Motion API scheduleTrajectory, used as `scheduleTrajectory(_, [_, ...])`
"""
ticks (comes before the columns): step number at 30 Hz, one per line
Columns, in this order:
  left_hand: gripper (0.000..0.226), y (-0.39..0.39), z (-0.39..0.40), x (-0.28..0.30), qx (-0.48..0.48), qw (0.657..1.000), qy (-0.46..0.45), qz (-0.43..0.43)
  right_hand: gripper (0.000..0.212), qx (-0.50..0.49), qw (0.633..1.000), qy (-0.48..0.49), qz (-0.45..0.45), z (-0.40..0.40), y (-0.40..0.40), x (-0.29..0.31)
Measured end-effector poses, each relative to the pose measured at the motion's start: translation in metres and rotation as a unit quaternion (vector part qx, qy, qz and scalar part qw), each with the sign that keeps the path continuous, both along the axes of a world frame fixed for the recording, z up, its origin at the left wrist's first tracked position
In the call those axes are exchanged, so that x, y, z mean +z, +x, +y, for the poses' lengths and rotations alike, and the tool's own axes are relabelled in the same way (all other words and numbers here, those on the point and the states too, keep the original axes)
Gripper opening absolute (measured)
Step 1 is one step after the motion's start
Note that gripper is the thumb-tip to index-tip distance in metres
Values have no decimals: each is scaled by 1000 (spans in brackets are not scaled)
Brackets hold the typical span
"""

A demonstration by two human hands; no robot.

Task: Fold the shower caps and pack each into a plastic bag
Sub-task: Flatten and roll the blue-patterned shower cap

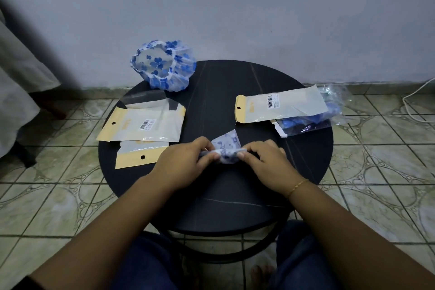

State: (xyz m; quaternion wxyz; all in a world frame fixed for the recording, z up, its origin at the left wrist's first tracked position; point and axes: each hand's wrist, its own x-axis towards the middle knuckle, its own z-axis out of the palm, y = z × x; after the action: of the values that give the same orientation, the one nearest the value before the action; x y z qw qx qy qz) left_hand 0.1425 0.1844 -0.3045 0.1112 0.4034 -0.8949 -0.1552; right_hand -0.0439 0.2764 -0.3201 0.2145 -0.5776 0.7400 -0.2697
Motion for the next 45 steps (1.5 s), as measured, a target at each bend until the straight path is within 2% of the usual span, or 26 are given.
scheduleTrajectory(2, [24, -4, -2, -2, 9, 1000, -21, -14, 31, -9, 1000, 6, 22, -7, 1, -5])
scheduleTrajectory(6, [29, -9, -8, -15, -36, 975, -216, 19, 37, -36, 996, 9, 75, -19, 1, -15])
scheduleTrajectory(8, [29, -12, -6, -21, -61, 966, -248, 30, 39, -51, 993, 4, 109, -23, 3, -16])
scheduleTrajectory(11, [34, -17, 3, -25, -68, 972, -222, 32, 31, -92, 986, -27, 136, -27, 6, -18])
scheduleTrajectory(14, [40, -18, 6, -26, -49, 983, -175, 7, 24, -129, 970, -133, 155, -27, 11, -21])
scheduleTrajectory(17, [43, -18, 2, -25, -55, 986, -158, -7, 31, -47, 959, -183, 212, -23, 13, -22])
scheduleTrajectory(20, [40, -18, -8, -23, -56, 989, -136, -1, 32, 13, 970, -134, 203, -23, 9, -20])
scheduleTrajectory(23, [35, -21, -18, -15, -36, 997, -69, 24, 31, -10, 990, -90, 104, -29, 0, -17])
scheduleTrajectory(26, [28, -28, -24, -11, -22, 996, -74, 39, 27, -38, 996, -71, 40, -36, -3, -12])
scheduleTrajectory(31, [38, -42, -23, -28, 2, 987, -161, -7, 31, -82, 994, -25, 65, -54, 1, -13])
scheduleTrajectory(36, [77, -52, -4, -46, -32, 997, -61, -22, 34, -108, 985, 12, 137, -56, 6, -15])
scheduleTrajectory(38, [80, -51, -5, -47, -28, 998, -47, -40, 35, -122, 969, -59, 207, -52, 14, -17])
scheduleTrajectory(40, [66, -50, -6, -45, -35, 996, -47, -64, 50, -61, 968, -111, 218, -44, 25, -16])
scheduleTrajectory(42, [66, -47, -4, -42, -59, 992, -60, -97, 72, 34, 983, -65, 168, -35, 36, -19])
scheduleTrajectory(45, [68, -43, 1, -38, -61, 991, -59, -103, 80, 66, 988, 22, 135, -26, 33, -22])
